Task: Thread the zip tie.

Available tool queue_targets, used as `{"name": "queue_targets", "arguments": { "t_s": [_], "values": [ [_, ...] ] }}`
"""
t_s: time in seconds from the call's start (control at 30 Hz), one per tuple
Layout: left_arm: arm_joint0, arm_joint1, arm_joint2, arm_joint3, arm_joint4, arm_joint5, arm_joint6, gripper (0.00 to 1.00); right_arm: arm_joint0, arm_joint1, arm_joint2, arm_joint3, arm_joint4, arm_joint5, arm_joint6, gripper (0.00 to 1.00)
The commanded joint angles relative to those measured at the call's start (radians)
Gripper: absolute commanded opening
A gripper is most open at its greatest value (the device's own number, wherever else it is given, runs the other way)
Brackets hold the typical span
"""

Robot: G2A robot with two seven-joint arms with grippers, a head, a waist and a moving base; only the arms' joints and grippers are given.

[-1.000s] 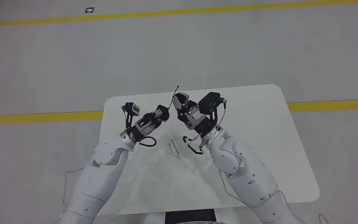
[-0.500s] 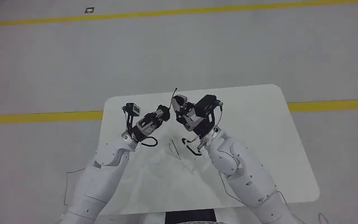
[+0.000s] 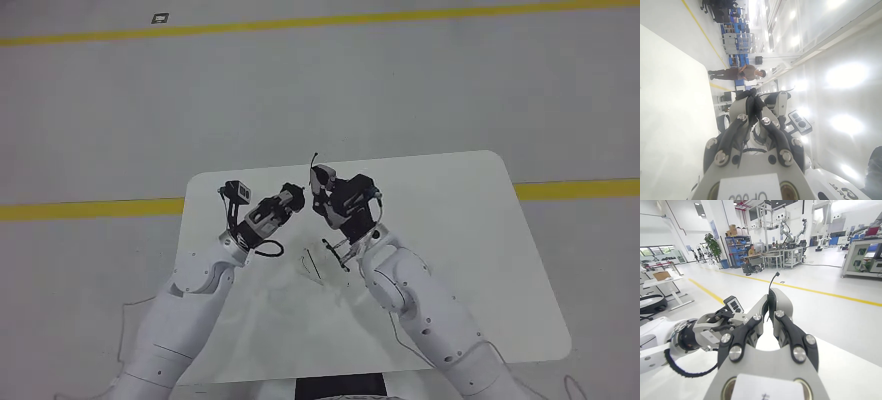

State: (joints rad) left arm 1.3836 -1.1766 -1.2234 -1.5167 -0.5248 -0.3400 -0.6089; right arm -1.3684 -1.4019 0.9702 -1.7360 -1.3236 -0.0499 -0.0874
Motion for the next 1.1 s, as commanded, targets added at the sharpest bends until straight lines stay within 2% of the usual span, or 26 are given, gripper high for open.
{"name": "queue_targets", "arguments": {
  "t_s": [0.0, 0.3, 0.4, 0.67, 1.07],
  "values": [
    [-0.003, -0.001, 0.003, 0.006, 0.005, 0.000, 0.009, 0.00, 0.001, -0.001, -0.002, 0.000, -0.004, 0.004, -0.001, 0.00],
    [-0.009, -0.003, 0.007, 0.010, 0.019, 0.000, 0.021, 0.00, 0.003, -0.002, -0.005, 0.000, -0.009, 0.000, 0.000, 0.00],
    [-0.004, -0.004, 0.018, -0.002, 0.025, 0.009, 0.037, 0.00, -0.002, -0.001, -0.006, 0.000, -0.026, 0.003, 0.000, 0.00],
    [0.000, -0.005, 0.029, -0.008, 0.042, 0.001, 0.061, 0.00, -0.001, -0.003, -0.021, 0.009, -0.098, 0.030, 0.002, 0.00],
    [0.001, -0.005, 0.028, -0.008, 0.043, 0.002, 0.062, 0.00, -0.008, -0.007, -0.024, 0.004, -0.124, 0.041, 0.009, 0.00]
  ]
}}
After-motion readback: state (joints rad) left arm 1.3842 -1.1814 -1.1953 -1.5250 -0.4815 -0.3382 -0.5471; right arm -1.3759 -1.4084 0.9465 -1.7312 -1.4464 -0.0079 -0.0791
